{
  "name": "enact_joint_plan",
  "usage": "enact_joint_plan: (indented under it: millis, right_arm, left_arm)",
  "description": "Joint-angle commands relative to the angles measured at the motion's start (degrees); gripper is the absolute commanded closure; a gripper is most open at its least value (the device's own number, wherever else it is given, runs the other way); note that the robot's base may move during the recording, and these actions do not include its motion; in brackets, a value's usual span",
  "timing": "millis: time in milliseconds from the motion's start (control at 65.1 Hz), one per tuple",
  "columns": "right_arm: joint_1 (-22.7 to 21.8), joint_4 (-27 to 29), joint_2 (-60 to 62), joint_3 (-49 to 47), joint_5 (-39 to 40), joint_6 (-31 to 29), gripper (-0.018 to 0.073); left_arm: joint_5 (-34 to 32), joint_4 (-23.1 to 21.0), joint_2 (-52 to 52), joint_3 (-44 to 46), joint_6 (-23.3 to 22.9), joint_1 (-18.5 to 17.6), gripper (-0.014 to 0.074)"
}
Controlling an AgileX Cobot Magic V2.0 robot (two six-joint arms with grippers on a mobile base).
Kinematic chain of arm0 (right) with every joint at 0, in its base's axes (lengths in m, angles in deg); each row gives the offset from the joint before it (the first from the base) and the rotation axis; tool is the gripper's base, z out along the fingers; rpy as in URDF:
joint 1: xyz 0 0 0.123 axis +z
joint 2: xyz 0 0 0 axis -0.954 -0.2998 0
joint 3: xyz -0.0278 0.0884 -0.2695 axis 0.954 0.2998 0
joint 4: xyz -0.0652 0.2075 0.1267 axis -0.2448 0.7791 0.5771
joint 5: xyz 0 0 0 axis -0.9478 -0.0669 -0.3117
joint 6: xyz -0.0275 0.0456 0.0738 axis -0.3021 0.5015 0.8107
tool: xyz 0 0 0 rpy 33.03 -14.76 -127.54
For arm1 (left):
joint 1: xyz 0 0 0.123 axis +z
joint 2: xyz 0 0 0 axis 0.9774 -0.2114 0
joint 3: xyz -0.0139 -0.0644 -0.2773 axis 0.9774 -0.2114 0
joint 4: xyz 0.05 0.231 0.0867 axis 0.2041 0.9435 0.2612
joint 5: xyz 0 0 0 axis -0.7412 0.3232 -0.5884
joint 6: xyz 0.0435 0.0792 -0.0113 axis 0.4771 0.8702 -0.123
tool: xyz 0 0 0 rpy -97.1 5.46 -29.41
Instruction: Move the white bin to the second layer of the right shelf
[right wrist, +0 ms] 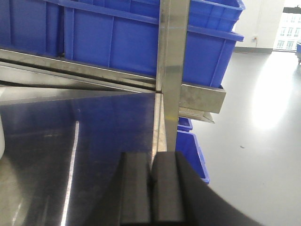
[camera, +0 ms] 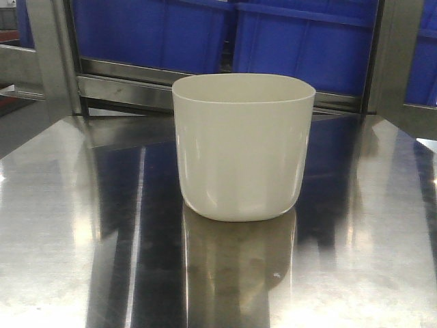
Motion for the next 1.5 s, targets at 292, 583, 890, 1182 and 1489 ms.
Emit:
enact_joint_plan:
  millis: [292,583,890,1182,1489]
  right_arm:
    - [0.0,-0.4,1.1,-1.0,5.7,0.1,0.0511]
    - [0.0,-0.4,0.6,-3.6,3.4,0.1,0.0511]
    - [0.0,-8.3,-11.8,-15.1,-3.7,0.1,0.0511]
    - [3.7,-14.2,-29.6,-23.7,-4.7,4.0,0.0511]
    - [19.3,-23.6,-51.1,-35.6,-16.0,34.8,0.0438]
  left_arm:
    - [-5.0,0.0,0.9,-2.1,-0.2,-0.2,0.0512]
    - [-5.0,0.0,0.9,-2.1,-0.2,-0.2,0.0512]
    - [-5.0,0.0,0.9,-2.1,-0.2,-0.2,0.0512]
    - [-5.0,0.0,0.9,-2.1,-0.2,-0.2,0.0512]
    - [-5.0,0.0,0.9,-2.1,-0.2,-0.2,0.0512]
